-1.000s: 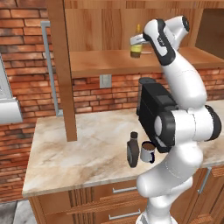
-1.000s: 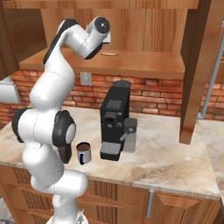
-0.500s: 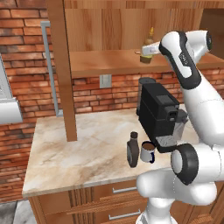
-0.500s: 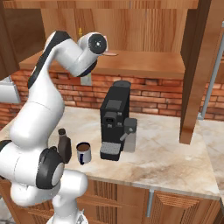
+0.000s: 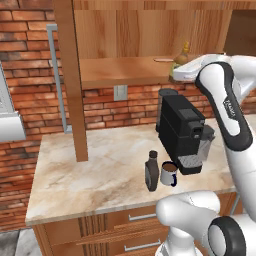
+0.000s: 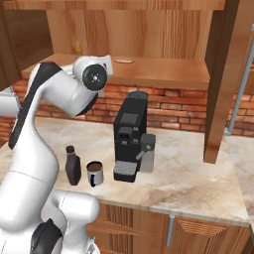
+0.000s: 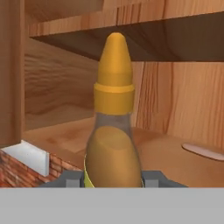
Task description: Pick the syrup bottle and honey bottle from the cabinet and place them next to the mug.
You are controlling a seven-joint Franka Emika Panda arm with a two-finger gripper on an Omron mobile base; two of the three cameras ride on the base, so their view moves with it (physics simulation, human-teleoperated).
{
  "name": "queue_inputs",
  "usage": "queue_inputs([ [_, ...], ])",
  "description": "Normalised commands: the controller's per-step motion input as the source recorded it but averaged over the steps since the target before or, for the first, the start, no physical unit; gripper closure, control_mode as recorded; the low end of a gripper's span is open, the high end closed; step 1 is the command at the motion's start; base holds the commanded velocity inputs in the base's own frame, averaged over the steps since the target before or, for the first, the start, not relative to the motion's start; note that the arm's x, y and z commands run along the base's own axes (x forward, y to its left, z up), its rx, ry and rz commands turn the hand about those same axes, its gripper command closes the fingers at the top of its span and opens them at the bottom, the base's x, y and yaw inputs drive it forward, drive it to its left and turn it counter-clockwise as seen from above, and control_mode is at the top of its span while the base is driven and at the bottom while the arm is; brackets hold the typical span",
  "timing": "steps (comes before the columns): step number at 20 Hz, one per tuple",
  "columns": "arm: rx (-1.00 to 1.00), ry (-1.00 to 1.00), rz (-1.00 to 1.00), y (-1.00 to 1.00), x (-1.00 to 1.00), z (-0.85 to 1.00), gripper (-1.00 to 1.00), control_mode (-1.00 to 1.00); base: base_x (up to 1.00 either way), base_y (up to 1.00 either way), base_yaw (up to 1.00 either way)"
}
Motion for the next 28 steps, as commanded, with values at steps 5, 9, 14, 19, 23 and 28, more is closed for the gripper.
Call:
queue_inputs([
  [5,0.0,0.0,-0.08,0.12,-0.96,0.1,1.0,-1.0,0.0,0.0,0.0],
  [9,-0.06,0.09,-0.17,0.36,-0.76,0.29,1.0,-1.0,0.0,0.0,0.0],
  [14,-0.1,0.19,-0.23,0.5,-0.52,0.08,1.0,-1.0,0.0,0.0,0.0],
  [19,-0.08,0.12,-0.27,0.36,-0.43,0.0,1.0,-1.0,0.0,0.0,0.0],
  [23,-0.03,0.01,-0.23,0.13,-0.33,-0.07,1.0,-1.0,0.0,0.0,0.0],
  [28,0.0,-0.01,-0.16,0.15,-0.08,-0.31,1.0,-1.0,0.0,0.0,0.0],
])
